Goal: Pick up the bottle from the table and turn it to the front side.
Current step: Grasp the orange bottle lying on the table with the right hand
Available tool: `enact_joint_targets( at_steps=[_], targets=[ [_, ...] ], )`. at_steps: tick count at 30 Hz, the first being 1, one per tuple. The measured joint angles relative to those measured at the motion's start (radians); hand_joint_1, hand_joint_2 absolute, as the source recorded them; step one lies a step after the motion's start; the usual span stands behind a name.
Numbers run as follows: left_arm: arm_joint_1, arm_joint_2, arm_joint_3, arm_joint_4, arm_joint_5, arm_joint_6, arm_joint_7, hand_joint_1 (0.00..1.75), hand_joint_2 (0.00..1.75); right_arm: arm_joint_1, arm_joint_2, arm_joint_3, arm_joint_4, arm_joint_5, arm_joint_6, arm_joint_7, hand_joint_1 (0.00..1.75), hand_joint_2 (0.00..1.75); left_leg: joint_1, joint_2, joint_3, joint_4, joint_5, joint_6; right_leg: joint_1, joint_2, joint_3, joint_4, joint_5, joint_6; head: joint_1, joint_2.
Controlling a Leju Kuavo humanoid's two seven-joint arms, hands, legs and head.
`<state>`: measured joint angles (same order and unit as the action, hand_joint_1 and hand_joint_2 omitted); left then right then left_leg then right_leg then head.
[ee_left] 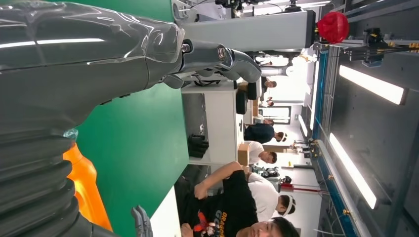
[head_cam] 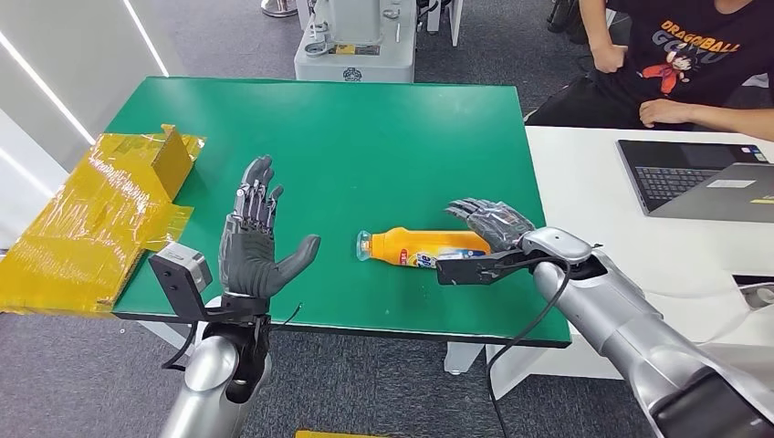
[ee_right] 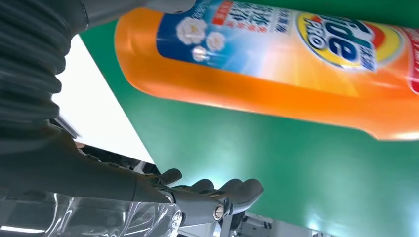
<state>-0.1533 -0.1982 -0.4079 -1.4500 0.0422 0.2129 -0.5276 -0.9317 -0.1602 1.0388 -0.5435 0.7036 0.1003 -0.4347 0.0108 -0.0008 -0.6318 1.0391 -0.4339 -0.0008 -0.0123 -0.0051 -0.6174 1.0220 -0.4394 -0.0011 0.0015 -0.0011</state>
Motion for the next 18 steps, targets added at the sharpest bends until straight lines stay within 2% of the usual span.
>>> enact_joint_targets(
  at_steps=[9, 18],
  targets=[
    [0.000, -0.001, 0.000, 0.000, -0.003, 0.003, 0.000, 0.00, 1.75, 0.001, 0.017, -0.044, -0.004, -0.035, -0.007, -0.003, 0.00, 1.75, 0.000, 0.000, 0.000, 0.000, 0.000, 0.000, 0.000, 0.000, 0.000, 0.000, 0.000, 0.000, 0.000, 0.000],
    [-0.002, -0.001, 0.000, 0.000, -0.005, 0.005, 0.000, 0.00, 1.75, -0.001, 0.023, -0.063, 0.036, -0.042, 0.071, 0.043, 0.00, 1.75, 0.000, 0.000, 0.000, 0.000, 0.000, 0.000, 0.000, 0.000, 0.000, 0.000, 0.000, 0.000, 0.000, 0.000]
  ],
)
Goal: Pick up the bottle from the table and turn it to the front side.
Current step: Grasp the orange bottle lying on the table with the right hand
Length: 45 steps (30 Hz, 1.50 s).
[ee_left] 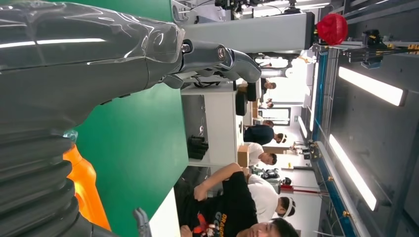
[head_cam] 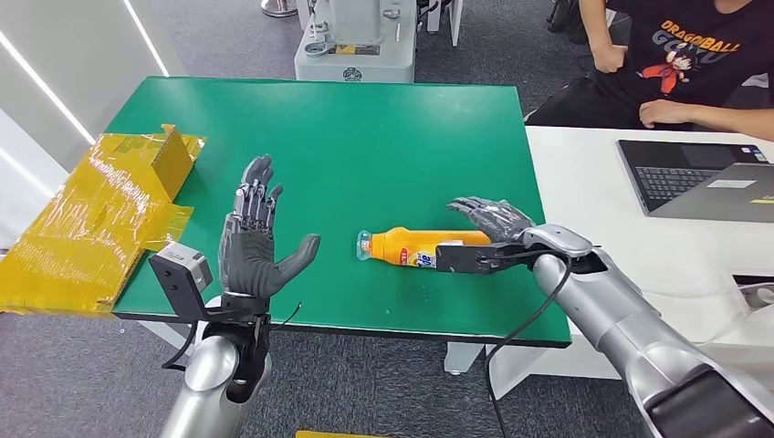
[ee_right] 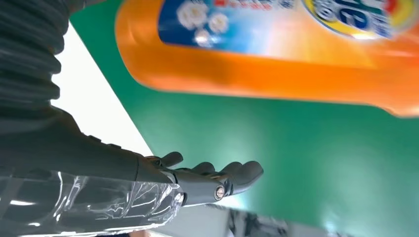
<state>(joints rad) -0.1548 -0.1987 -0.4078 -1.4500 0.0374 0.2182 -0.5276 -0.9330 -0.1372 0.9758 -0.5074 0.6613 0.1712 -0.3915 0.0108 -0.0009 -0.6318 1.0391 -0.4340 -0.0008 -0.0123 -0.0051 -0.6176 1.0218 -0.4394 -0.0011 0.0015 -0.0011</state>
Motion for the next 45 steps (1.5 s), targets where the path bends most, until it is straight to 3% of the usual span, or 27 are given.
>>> enact_joint_targets(
  at_steps=[13, 20, 25, 36, 45],
  targets=[
    [0.000, 0.000, 0.000, 0.000, 0.000, 0.001, 0.001, 0.00, 1.75, 0.003, 0.017, 0.000, 0.081, 0.003, 0.010, 0.051, 0.00, 1.75, 0.000, 0.000, 0.000, 0.000, 0.000, 0.000, 0.000, 0.000, 0.000, 0.000, 0.000, 0.000, 0.000, 0.000],
    [-0.008, -0.006, 0.000, 0.000, 0.000, 0.004, 0.021, 0.00, 1.75, 0.026, 0.068, -0.008, 0.118, 0.064, -0.201, 0.317, 0.00, 1.75, 0.000, 0.001, 0.000, 0.000, 0.000, 0.000, 0.000, 0.001, -0.001, 0.000, 0.000, 0.000, 0.000, 0.000],
    [-0.019, -0.011, -0.003, 0.000, -0.001, 0.009, 0.028, 0.00, 1.75, 0.030, 0.114, -0.021, 0.136, 0.107, -0.288, 0.402, 0.00, 1.75, 0.000, 0.001, 0.000, 0.000, 0.000, 0.000, 0.000, 0.001, -0.001, 0.000, 0.000, 0.000, 0.000, 0.000],
    [-0.043, -0.028, -0.010, 0.006, 0.002, 0.008, 0.030, 0.00, 1.75, 0.035, 0.187, -0.080, 0.163, 0.149, -0.303, 0.348, 0.00, 1.75, 0.000, 0.002, 0.000, 0.000, 0.000, 0.000, 0.000, 0.002, -0.001, 0.000, 0.000, 0.000, 0.000, 0.000],
    [-0.042, -0.036, -0.010, 0.006, -0.006, -0.005, 0.037, 0.00, 1.75, 0.044, 0.203, -0.121, 0.171, 0.172, -0.251, 0.275, 0.00, 1.75, 0.000, 0.001, 0.000, 0.000, 0.000, 0.000, 0.000, 0.002, -0.001, 0.000, 0.000, 0.000, 0.000, 0.000]
  ],
)
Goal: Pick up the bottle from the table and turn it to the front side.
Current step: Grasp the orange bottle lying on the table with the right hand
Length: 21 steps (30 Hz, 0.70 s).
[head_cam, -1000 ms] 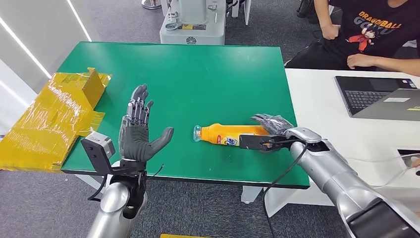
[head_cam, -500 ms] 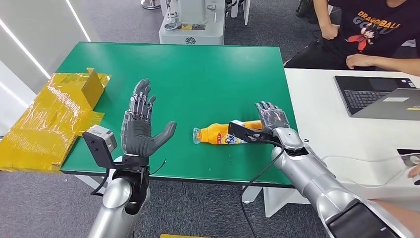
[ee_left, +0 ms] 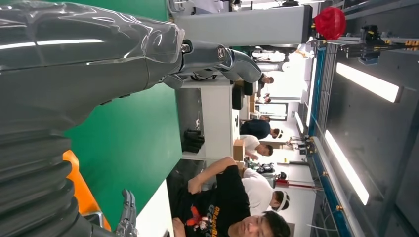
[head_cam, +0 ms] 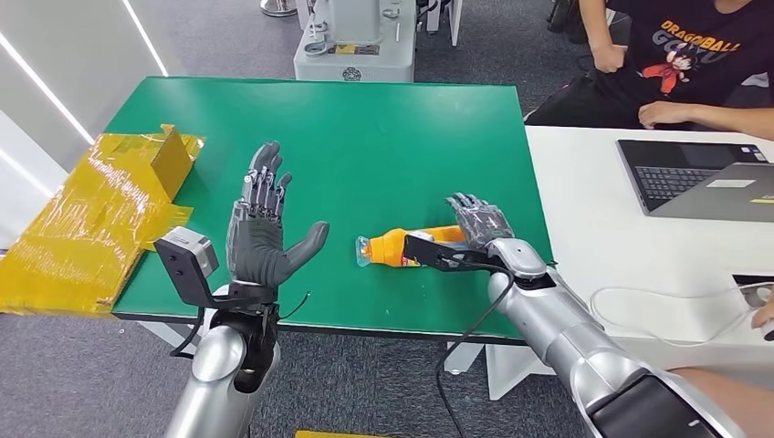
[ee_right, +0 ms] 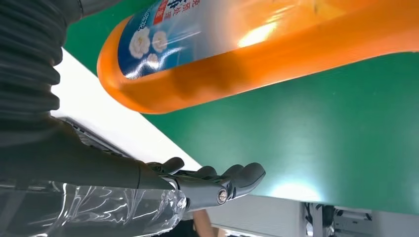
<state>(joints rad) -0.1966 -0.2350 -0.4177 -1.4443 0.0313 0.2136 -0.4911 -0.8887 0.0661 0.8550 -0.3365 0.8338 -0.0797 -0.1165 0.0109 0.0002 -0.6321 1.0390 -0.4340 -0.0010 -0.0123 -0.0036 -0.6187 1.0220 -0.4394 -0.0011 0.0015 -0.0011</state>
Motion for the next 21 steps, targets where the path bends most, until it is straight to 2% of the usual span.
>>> enact_joint_targets(
  at_steps=[12, 21],
  targets=[
    [0.014, -0.003, 0.000, -0.010, -0.019, -0.004, 0.008, 0.00, 1.75, 0.006, 0.004, -0.047, 0.016, 0.035, 0.147, -0.038, 0.00, 1.75, 0.000, 0.000, 0.000, 0.000, 0.000, 0.000, 0.000, 0.000, 0.000, 0.000, 0.000, 0.000, 0.000, 0.000],
    [0.034, -0.002, 0.003, -0.027, -0.020, -0.002, 0.010, 0.00, 1.75, 0.009, 0.004, -0.076, 0.027, 0.036, 0.211, -0.042, 0.00, 1.75, 0.000, 0.000, 0.000, 0.000, 0.000, 0.000, 0.000, 0.000, 0.000, 0.000, 0.000, 0.000, 0.000, 0.000]
  ],
)
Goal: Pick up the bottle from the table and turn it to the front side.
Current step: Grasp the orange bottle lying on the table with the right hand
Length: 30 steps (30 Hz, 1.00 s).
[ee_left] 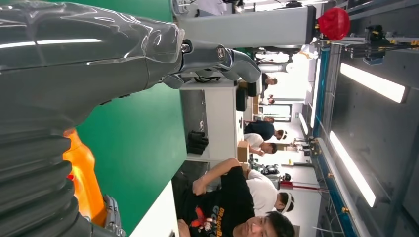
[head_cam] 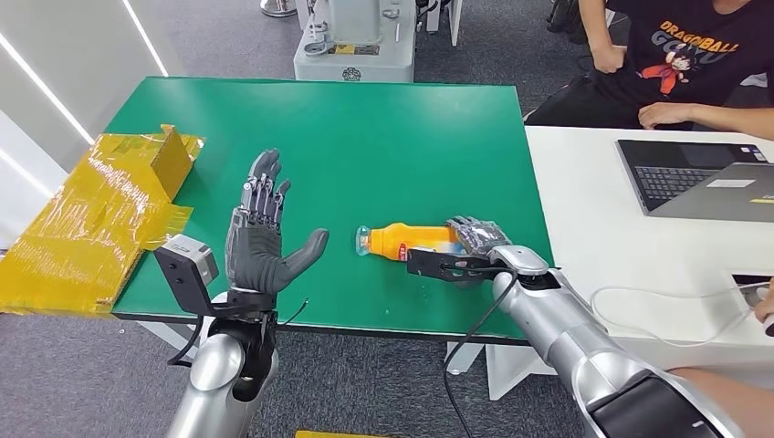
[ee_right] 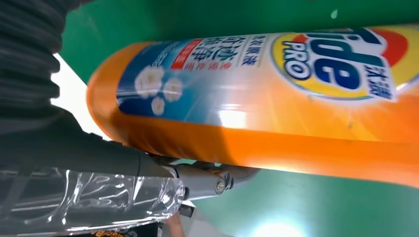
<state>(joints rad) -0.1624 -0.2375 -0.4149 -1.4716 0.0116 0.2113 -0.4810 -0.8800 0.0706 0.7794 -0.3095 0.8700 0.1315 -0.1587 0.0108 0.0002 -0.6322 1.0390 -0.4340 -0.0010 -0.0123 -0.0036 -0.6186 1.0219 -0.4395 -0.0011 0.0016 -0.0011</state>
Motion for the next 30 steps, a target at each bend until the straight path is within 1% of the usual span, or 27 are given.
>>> enact_joint_targets(
  at_steps=[1, 2, 5, 6, 8, 30],
  targets=[
    [0.002, 0.000, 0.001, 0.000, 0.000, 0.000, 0.000, 0.00, 1.75, 0.000, 0.000, -0.002, 0.001, 0.001, 0.003, 0.000, 0.03, 1.75, 0.000, 0.000, 0.000, 0.000, 0.000, 0.000, 0.000, 0.000, 0.000, 0.000, 0.000, 0.000, 0.000, 0.000],
    [0.003, 0.000, 0.001, 0.000, 0.001, 0.001, 0.000, 0.00, 1.75, 0.000, 0.000, -0.003, 0.002, 0.002, 0.005, 0.000, 0.34, 1.75, 0.000, 0.000, 0.000, 0.000, 0.000, 0.000, 0.000, 0.000, 0.000, 0.000, 0.000, 0.000, 0.000, 0.000],
    [0.005, 0.000, 0.003, -0.002, 0.001, 0.001, 0.000, 0.00, 1.75, 0.000, 0.000, -0.006, 0.003, 0.008, 0.012, 0.000, 1.56, 1.75, 0.000, 0.000, 0.000, 0.000, 0.000, 0.000, 0.000, 0.000, 0.000, 0.000, 0.000, 0.000, 0.000, 0.000],
    [0.005, 0.001, 0.004, -0.003, 0.001, 0.001, 0.000, 0.00, 1.75, 0.000, 0.000, -0.007, 0.003, 0.010, 0.014, -0.001, 1.68, 1.75, 0.000, 0.000, 0.000, 0.000, 0.000, 0.000, 0.000, 0.000, 0.000, 0.000, 0.000, 0.000, 0.000, 0.000],
    [0.007, 0.001, 0.005, -0.005, 0.001, 0.002, 0.000, 0.00, 1.75, -0.001, 0.000, -0.011, 0.004, 0.011, 0.016, -0.004, 1.75, 1.75, 0.000, 0.000, 0.000, 0.000, 0.000, 0.000, 0.000, 0.000, 0.000, 0.000, 0.000, 0.000, 0.000, 0.000],
    [0.021, 0.005, 0.018, -0.008, 0.002, 0.007, 0.000, 0.00, 1.75, 0.008, 0.001, -0.055, 0.004, 0.019, -0.026, -0.045, 1.75, 1.75, 0.000, 0.000, 0.000, 0.000, 0.000, 0.000, 0.000, 0.000, 0.000, 0.000, 0.000, 0.000, 0.000, 0.000]
  ],
)
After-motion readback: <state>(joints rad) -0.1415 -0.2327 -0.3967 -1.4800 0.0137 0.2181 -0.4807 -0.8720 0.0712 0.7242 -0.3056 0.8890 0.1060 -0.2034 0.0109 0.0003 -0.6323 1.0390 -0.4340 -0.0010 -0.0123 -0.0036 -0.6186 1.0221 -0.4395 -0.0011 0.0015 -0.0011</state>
